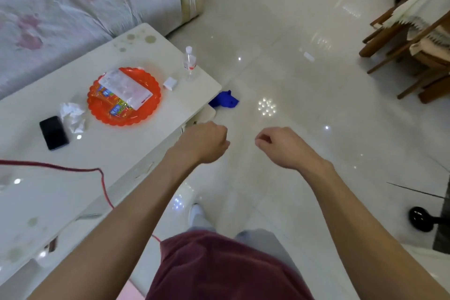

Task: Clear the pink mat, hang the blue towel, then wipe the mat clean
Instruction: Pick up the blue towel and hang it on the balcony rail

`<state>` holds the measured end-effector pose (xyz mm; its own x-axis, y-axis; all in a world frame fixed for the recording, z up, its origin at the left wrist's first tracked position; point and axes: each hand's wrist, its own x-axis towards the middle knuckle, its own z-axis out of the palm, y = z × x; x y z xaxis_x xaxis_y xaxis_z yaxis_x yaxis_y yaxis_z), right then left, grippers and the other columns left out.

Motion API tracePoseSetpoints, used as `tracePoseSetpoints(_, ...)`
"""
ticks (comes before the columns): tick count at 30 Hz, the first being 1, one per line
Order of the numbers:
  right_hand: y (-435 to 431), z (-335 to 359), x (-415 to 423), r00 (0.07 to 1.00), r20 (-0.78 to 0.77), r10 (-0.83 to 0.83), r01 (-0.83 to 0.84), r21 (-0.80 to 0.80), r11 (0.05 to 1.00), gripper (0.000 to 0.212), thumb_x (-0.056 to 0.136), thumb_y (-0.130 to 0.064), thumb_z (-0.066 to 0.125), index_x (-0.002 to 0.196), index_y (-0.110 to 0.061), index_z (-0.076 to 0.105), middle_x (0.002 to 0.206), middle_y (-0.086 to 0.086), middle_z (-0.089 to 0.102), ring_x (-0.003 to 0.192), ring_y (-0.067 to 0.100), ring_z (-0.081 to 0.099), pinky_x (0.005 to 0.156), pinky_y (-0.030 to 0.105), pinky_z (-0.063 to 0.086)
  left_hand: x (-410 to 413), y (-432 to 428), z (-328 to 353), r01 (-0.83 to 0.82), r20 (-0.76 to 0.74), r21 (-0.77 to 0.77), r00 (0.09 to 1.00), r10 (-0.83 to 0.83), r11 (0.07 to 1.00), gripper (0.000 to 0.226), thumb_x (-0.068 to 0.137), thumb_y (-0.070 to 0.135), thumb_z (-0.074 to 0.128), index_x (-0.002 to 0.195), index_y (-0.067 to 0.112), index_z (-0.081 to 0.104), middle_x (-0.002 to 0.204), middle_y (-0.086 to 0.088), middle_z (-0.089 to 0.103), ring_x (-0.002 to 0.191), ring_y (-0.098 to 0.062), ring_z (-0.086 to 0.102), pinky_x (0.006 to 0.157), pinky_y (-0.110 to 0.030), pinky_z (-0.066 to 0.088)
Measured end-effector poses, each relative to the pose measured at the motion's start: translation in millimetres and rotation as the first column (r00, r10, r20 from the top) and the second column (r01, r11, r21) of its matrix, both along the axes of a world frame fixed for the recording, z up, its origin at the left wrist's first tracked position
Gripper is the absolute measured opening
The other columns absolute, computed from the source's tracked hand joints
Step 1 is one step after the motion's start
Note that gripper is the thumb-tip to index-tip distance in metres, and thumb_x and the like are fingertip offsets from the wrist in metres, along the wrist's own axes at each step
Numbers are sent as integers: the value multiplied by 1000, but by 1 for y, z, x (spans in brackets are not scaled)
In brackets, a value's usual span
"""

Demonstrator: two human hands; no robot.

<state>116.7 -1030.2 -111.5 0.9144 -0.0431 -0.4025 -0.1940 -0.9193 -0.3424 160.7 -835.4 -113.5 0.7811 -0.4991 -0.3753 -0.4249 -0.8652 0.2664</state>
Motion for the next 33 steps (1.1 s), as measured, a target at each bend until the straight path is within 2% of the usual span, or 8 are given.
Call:
tracePoseSetpoints(6,-19,-12,75,998,-67,16,-13,51,999,25,96,-30,47,102,-17,68,97,-3,68,88,17,63,81,36,54,63,-14,-10,-84,-38,24,996,85,996,33,100,33,39,112,11,60,110,-10,63,97,-29,60,81,-35,49)
tracePoseSetpoints(9,-35,-20,114,995,-79,64,-59,69,996,26,97,-30,48,105,-14,68,101,-1,68,91,17,63,84,36,54,95,-28,-12,-133,-37,14,990,134,991,32,100,32,39,113,11,61,109,-9,62,98,-29,60,81,-33,47)
tracePoseSetpoints(12,-55,-25,160,992,-80,98,-92,77,993,25,98,-29,49,105,-13,67,101,1,68,90,18,63,80,32,52,129,-43,-16,-173,-22,25,985,174,985,33,100,32,39,108,10,62,105,-9,64,93,-28,60,77,-33,48)
tracePoseSetpoints(18,-108,-30,262,981,-62,186,-182,69,981,31,96,-28,45,101,-4,63,97,11,68,90,28,65,78,41,53,200,-90,-19,-295,3,41,956,295,955,33,102,31,37,111,11,62,105,-8,65,92,-26,61,69,-30,42)
tracePoseSetpoints(22,-142,-24,316,960,-72,271,-268,47,962,32,96,-28,44,104,-3,63,98,13,69,92,31,65,80,45,55,235,-130,-19,-362,-29,44,931,364,931,33,102,31,36,109,11,62,104,-7,65,92,-24,62,69,-29,41)
tracePoseSetpoints(26,-167,-28,363,948,-115,295,-293,39,955,29,93,-25,45,100,-5,65,97,13,68,91,32,64,81,45,55,264,-160,-21,-433,-59,29,899,434,901,32,101,32,39,110,12,62,106,-9,65,94,-27,61,76,-34,48)
tracePoseSetpoints(30,-179,-42,403,940,-140,312,-306,63,950,29,93,-25,43,96,-5,64,91,11,67,86,30,64,78,43,55,299,-178,-31,-443,-118,73,886,449,893,33,102,32,39,114,11,61,111,-9,64,98,-26,61,83,-33,50)
tracePoseSetpoints(33,-183,-51,436,938,-168,304,-295,77,952,28,92,-22,43,96,-4,64,89,9,67,81,30,63,72,40,53,333,-183,-43,-457,-144,61,876,461,887,33,102,31,39,114,11,62,110,-8,65,96,-24,62,81,-31,49)
